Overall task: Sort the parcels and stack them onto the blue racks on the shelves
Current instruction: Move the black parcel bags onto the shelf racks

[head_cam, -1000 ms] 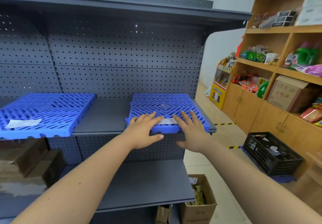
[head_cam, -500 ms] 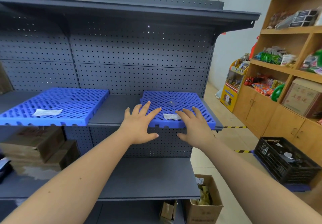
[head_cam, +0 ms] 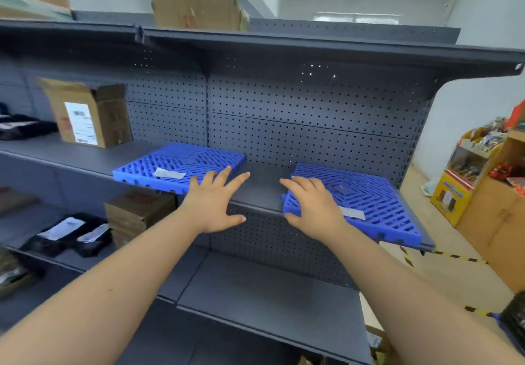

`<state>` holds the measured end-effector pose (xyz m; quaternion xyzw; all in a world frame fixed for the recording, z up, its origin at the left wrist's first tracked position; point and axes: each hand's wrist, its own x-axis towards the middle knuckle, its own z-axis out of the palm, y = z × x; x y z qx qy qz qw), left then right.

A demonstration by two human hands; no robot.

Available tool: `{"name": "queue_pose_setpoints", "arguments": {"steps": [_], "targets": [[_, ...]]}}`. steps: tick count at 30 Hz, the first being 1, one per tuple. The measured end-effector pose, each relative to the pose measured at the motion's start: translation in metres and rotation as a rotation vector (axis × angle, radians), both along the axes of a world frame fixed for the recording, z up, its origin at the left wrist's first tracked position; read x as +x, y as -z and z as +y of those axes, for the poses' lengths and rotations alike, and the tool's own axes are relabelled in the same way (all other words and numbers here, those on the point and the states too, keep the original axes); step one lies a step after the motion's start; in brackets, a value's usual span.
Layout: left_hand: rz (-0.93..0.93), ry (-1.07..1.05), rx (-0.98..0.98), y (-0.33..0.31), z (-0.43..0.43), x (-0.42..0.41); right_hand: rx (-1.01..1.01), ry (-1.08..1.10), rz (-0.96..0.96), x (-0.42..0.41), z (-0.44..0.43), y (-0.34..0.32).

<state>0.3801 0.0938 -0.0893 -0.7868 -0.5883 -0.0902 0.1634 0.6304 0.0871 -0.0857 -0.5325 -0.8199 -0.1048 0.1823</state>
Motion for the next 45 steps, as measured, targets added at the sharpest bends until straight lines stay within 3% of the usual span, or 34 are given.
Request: {"name": "queue_pose_setpoints", "arguments": {"steps": [6, 12, 20, 37, 45], "targets": [[0.054, -0.153, 0.068, -0.008, -0.021, -0.072, 0.008, -0.159, -0.078, -0.071, 0.021, -0.018], [0.113, -0.296, 0.043, -0.010, -0.048, -0.151, 0.011, -0.298, 0.021, -0.154, 0.033, -0.023], [0.105, -0.487, -0.004, -0.015, -0.077, -0.265, -0.038, -0.470, -0.020, -0.281, 0.039, -0.017], [-0.021, -0.565, 0.126, -0.045, -0.090, -0.489, -0.038, -0.608, -0.056, -0.517, 0.060, -0.046], [-0.084, -0.655, 0.041, -0.042, -0.091, -0.575, -0.024, -0.747, 0.057, -0.621, 0.064, -0.061]]}}
